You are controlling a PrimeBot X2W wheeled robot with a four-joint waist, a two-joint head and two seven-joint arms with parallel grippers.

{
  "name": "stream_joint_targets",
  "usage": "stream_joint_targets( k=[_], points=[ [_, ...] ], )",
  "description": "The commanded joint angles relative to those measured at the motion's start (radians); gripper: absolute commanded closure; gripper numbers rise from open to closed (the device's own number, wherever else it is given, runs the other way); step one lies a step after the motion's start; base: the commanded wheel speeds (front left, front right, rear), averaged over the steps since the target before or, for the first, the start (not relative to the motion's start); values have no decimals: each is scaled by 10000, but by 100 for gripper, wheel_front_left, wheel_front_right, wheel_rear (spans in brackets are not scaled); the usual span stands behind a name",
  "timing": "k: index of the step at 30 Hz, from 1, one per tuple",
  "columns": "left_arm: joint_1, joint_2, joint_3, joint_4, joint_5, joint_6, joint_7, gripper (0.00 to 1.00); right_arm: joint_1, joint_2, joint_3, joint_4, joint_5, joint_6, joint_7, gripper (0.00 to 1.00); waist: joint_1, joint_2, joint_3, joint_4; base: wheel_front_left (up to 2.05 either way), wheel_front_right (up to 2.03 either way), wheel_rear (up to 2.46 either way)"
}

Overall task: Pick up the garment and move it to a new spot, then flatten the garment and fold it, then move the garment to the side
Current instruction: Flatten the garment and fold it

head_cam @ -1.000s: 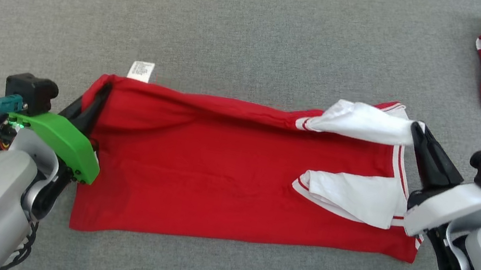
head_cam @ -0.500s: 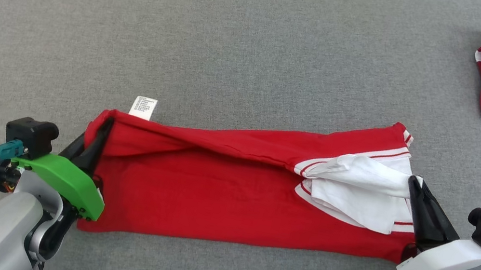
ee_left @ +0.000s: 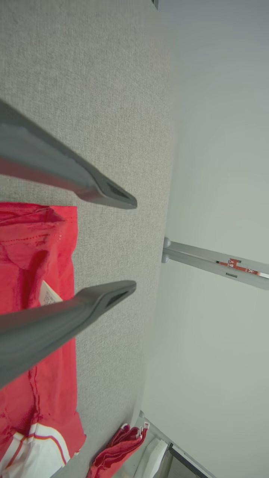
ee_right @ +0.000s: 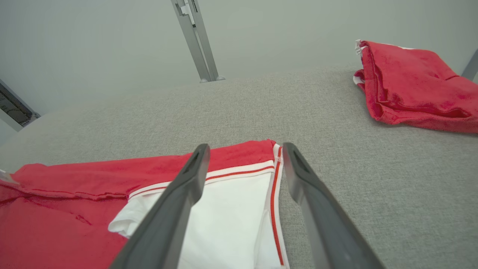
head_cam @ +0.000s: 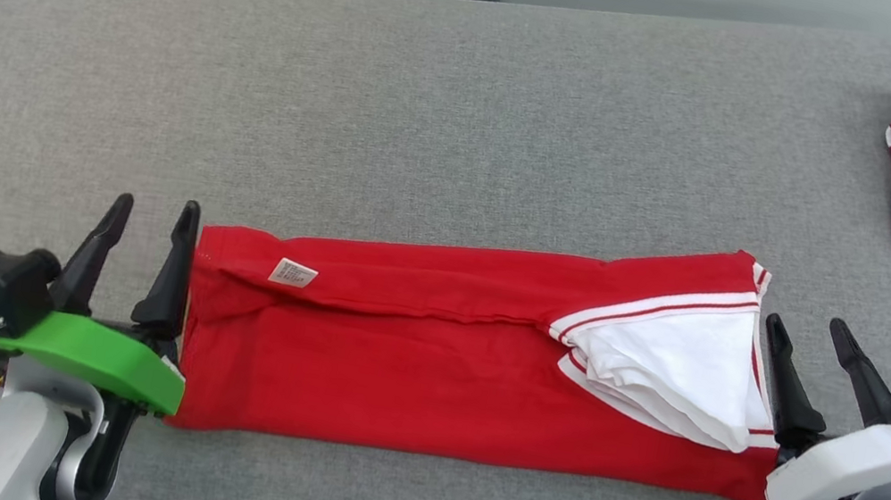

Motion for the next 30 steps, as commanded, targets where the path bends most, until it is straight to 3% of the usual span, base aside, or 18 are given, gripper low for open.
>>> stream_joint_targets(
  k=[1, 14, 23, 24, 25, 26, 30],
  points=[
    [296, -104, 289, -104, 346, 53, -33, 0, -221, -44, -49, 222, -117, -1, 91, 0, 0, -1, 2, 83, 0, 0, 0],
    [1434, -1524, 2896, -575, 3157, -500, -33, 0, -1327, -1, 216, 3194, -523, -1, 528, 0, 0, -1, 215, 484, 0, 0, 0],
    [1810, -2340, 3998, -531, 4048, -1078, -35, 0, -1756, 71, 741, 4931, -153, -1, 610, 0, 0, -1, 193, 573, 0, 0, 0],
    [1822, -2396, 4072, -518, 4161, -1124, -33, 0, -1797, 94, 814, 5069, -65, -1, 676, 7, 0, -1, 186, 578, 0, 0, 0],
    [1828, -2441, 4132, -509, 4267, -1169, -35, 0, -1828, 100, 947, 5183, 7, -1, 752, 50, 0, -1, 178, 584, 0, 0, 0],
    [1830, -2495, 4203, -495, 4409, -1214, -33, 0, -1853, 116, 1117, 5254, 170, 2, 769, 100, 0, -1, 166, 594, 0, 0, 0],
    [1872, -2702, 4500, -463, 4686, -1359, -35, 0, -2038, -38, 1356, 5442, 620, -3, 598, 100, 0, -1, 87, 570, 0, 0, 0]
  ],
)
